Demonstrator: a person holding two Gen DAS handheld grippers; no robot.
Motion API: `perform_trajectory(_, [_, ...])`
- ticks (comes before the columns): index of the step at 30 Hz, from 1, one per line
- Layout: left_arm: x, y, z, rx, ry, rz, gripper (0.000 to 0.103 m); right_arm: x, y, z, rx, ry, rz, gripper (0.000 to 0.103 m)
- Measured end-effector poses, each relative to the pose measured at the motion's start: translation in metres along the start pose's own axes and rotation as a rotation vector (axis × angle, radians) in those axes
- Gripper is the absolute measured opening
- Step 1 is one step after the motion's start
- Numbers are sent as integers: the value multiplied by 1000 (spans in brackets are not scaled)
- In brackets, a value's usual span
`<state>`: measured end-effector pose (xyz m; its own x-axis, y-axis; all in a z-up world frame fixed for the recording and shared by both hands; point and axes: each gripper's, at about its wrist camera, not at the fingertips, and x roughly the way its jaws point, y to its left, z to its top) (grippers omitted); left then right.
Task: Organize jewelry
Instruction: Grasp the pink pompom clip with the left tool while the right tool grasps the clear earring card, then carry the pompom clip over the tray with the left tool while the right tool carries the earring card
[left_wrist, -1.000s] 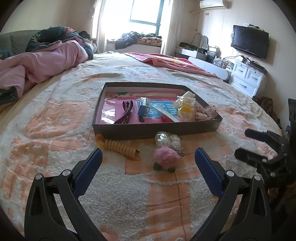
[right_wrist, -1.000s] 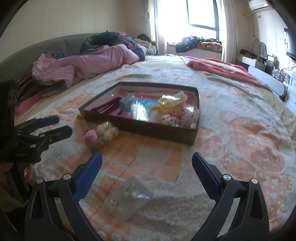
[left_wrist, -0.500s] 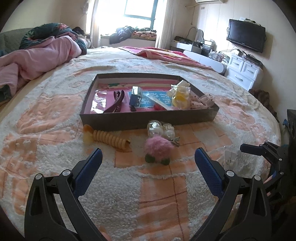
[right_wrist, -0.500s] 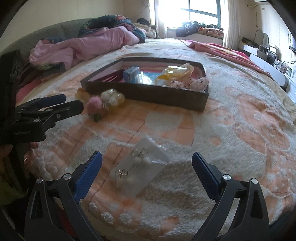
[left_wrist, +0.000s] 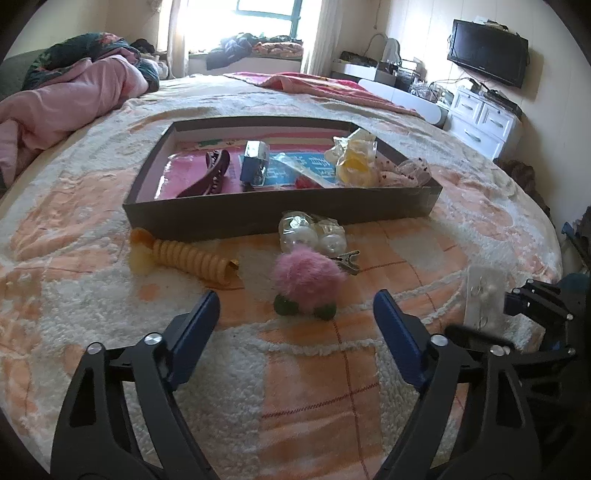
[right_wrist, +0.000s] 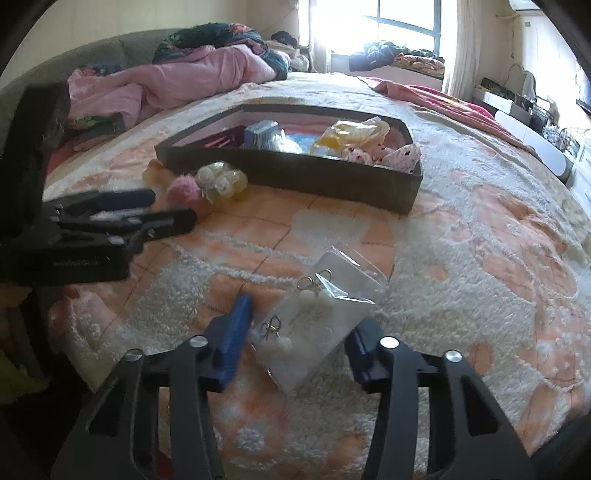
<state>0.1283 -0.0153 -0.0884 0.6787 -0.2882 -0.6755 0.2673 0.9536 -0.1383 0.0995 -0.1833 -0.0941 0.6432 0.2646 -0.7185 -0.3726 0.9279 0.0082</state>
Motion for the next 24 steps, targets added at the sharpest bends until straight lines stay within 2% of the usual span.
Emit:
perform_trajectory(1, [2,0,0,-1,5,0,68,0,-2,1,4,-3,-2,34])
perform_trajectory(6, [7,-1,3,-6,16,-6,52,-1,-11,5,20,-21,7,31])
perform_trajectory(7, [8,-1,4,-7,17,-8,46,-1,-11,6,18,-27,5,31])
perform_trajectory(8, [8,-1,5,-8,17,-11,43,-2,-11,6,16,-34,5,25])
perform_trajectory(10, [9,-2,6,-4,20,-15,27,-4,-11,9,13,-46,7,26])
perform_trajectory(14, [8,-3,7,0,21,-19,25,-6,-17,12,31,-55,13,25])
perform_trajectory(24, [-12,0,11,-26,-16,-29,24,-13,-30,22,110,-90,99,25])
